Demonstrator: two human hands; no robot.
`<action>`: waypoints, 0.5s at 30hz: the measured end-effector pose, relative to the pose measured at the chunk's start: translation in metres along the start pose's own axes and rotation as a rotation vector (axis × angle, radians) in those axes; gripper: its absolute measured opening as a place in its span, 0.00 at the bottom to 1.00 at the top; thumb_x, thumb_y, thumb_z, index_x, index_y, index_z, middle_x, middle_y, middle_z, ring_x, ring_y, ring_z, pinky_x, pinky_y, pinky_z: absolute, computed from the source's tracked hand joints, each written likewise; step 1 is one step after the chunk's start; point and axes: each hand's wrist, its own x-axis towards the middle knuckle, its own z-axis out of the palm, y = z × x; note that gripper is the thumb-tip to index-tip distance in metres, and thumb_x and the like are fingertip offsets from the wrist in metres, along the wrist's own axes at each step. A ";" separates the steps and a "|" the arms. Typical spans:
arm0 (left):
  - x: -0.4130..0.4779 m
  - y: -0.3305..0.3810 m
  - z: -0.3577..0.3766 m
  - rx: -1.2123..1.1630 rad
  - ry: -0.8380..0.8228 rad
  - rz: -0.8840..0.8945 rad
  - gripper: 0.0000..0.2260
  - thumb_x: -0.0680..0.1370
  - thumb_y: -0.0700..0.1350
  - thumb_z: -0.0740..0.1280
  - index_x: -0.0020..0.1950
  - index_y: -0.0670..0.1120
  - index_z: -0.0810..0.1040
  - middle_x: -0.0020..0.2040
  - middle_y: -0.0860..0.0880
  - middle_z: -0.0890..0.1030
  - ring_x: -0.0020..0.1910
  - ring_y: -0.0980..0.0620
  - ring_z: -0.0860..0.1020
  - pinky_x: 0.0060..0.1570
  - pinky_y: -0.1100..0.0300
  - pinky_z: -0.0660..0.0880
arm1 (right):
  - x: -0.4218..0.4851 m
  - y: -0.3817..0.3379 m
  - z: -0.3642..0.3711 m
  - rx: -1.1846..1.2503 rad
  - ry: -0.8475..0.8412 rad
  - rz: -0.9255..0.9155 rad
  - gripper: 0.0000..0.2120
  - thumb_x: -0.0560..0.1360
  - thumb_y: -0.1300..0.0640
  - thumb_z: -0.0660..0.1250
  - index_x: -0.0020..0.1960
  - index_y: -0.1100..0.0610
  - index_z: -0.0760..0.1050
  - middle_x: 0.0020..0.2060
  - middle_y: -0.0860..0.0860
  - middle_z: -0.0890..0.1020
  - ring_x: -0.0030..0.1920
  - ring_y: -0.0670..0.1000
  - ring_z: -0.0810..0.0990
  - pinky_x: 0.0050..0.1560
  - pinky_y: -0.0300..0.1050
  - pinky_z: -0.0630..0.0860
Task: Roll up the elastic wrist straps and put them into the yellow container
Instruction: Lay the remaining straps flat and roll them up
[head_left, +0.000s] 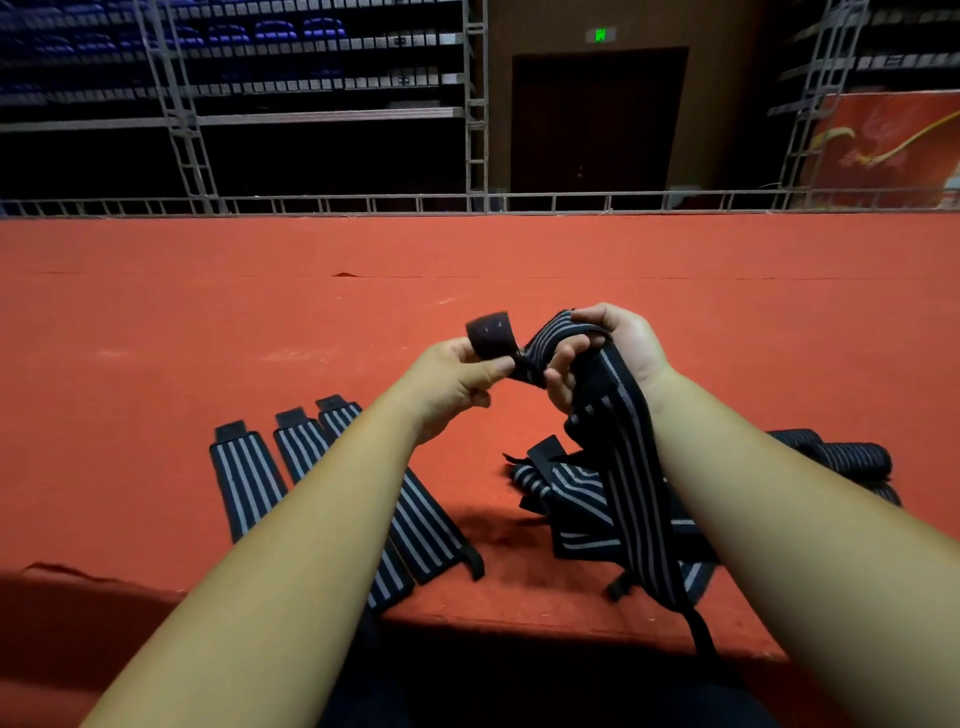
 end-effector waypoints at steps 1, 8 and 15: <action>0.002 -0.001 -0.003 0.003 0.060 0.004 0.06 0.83 0.38 0.73 0.59 0.42 0.84 0.35 0.55 0.79 0.35 0.53 0.72 0.37 0.58 0.71 | 0.000 0.000 -0.001 -0.038 0.002 0.001 0.16 0.79 0.49 0.63 0.33 0.52 0.69 0.29 0.43 0.72 0.27 0.45 0.76 0.30 0.40 0.78; 0.009 0.027 -0.009 -0.163 0.283 -0.024 0.10 0.86 0.53 0.70 0.59 0.47 0.78 0.36 0.53 0.76 0.24 0.56 0.68 0.33 0.59 0.80 | 0.010 0.011 -0.010 -0.387 0.092 0.051 0.14 0.80 0.44 0.69 0.42 0.52 0.76 0.32 0.44 0.77 0.27 0.44 0.77 0.25 0.38 0.74; 0.018 0.050 -0.014 -0.446 0.504 -0.044 0.20 0.88 0.47 0.67 0.74 0.36 0.69 0.72 0.34 0.76 0.42 0.41 0.90 0.39 0.48 0.87 | 0.013 0.022 -0.012 -0.636 0.056 0.029 0.23 0.75 0.39 0.75 0.56 0.58 0.84 0.51 0.54 0.89 0.45 0.52 0.88 0.53 0.49 0.84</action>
